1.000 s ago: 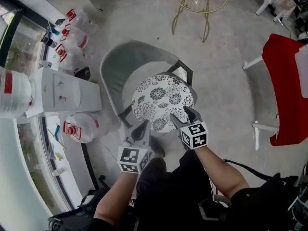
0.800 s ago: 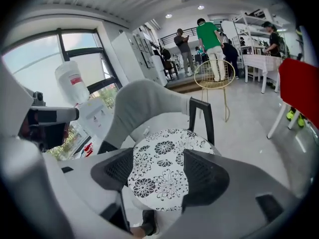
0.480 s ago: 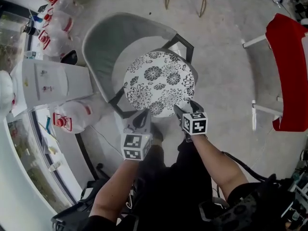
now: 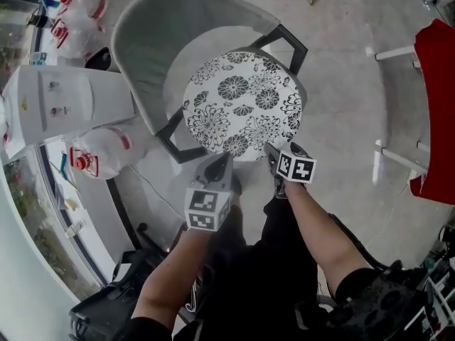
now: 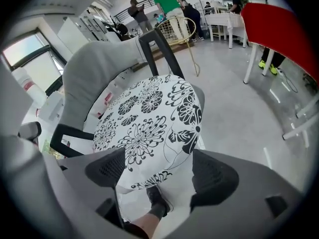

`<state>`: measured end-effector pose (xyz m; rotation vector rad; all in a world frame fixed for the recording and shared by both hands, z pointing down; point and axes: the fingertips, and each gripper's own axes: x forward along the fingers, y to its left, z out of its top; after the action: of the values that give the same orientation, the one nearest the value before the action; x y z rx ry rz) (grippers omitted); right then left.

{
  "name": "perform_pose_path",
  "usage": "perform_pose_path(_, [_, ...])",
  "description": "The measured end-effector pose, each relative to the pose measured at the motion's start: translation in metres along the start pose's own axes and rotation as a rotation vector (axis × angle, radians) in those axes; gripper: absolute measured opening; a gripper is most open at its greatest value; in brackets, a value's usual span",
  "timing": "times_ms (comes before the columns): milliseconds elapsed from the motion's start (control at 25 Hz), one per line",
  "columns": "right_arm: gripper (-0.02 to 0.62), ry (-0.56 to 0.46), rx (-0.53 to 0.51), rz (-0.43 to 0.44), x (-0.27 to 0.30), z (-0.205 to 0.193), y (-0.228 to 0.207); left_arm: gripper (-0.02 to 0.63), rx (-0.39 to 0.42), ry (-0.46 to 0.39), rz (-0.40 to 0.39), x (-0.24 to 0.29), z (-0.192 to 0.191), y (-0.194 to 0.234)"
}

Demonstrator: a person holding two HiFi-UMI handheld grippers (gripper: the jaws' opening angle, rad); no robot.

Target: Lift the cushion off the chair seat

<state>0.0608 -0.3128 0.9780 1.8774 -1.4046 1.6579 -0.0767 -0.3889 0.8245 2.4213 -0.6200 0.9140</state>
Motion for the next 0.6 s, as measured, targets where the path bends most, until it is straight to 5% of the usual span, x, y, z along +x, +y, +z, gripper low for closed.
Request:
perform_pose_path(280, [0.414,0.031,0.165,0.002,0.028,-0.016,-0.014,0.008,-0.053,0.031,0.003,0.01,-0.025,0.003])
perform_pose_path(600, [0.405,0.078,0.19,0.029,0.052,-0.029,-0.022,0.008,-0.059,0.066,-0.009,0.014,-0.05,0.002])
